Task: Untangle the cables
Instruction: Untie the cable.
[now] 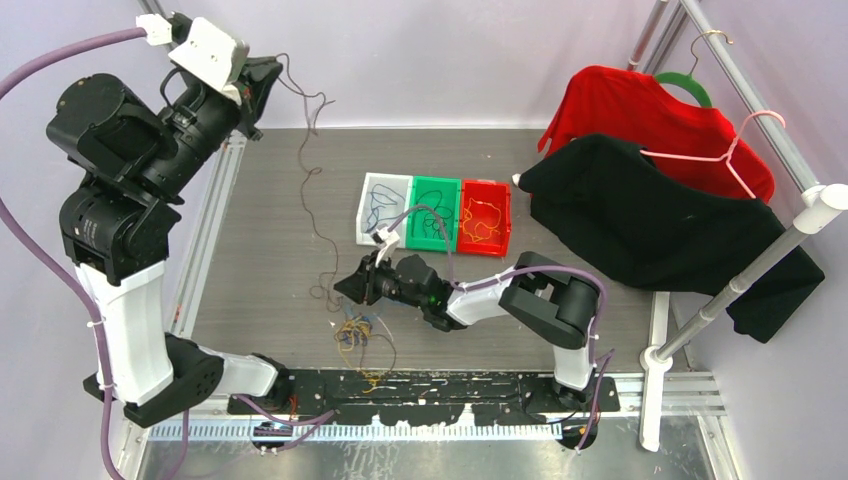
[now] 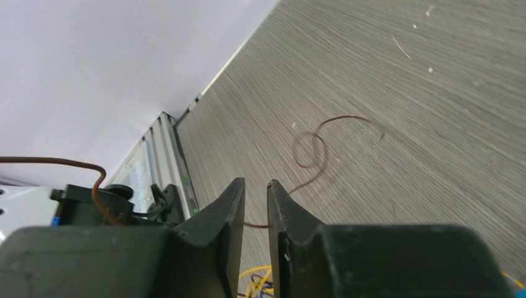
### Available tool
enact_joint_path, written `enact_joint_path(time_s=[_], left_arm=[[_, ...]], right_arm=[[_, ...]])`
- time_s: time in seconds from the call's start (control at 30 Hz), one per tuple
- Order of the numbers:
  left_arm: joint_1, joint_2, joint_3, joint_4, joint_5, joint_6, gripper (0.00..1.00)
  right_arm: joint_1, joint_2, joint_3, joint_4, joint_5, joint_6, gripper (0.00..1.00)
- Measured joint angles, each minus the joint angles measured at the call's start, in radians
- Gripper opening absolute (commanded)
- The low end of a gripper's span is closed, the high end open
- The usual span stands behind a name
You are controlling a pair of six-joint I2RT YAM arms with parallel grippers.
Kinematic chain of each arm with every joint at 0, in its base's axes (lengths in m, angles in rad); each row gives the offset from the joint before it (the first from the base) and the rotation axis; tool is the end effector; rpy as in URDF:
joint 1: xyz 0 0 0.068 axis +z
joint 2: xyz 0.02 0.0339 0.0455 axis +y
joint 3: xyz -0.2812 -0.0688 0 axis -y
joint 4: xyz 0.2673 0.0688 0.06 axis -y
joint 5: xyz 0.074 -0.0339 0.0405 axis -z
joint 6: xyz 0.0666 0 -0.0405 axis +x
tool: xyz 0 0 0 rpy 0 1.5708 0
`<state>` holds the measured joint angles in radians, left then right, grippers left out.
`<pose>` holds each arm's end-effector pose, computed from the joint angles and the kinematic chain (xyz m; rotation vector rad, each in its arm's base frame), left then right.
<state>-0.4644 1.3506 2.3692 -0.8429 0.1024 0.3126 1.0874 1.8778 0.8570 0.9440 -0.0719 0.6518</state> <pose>0.1631 -0.0893 0.6715 0.6079 1.2599 -0.1977 0.1983 0.3881 0.1743 -0.4573 1.7830 1.3443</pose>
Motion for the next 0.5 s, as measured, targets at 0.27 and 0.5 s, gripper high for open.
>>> enact_joint_path(time_s=[0.27,0.5], left_arm=[[0.0,0.018,0.037,0.104,-0.023,0.087,0.0],[0.0,0.017,0.036,0.153,-0.023,0.122,0.0]], right_arm=[[0.0,0.006,-0.046,-0.037,0.032,-0.011,0.47],[0.0,-0.064,-0.057,-0.141,0.085,-0.098,0.68]])
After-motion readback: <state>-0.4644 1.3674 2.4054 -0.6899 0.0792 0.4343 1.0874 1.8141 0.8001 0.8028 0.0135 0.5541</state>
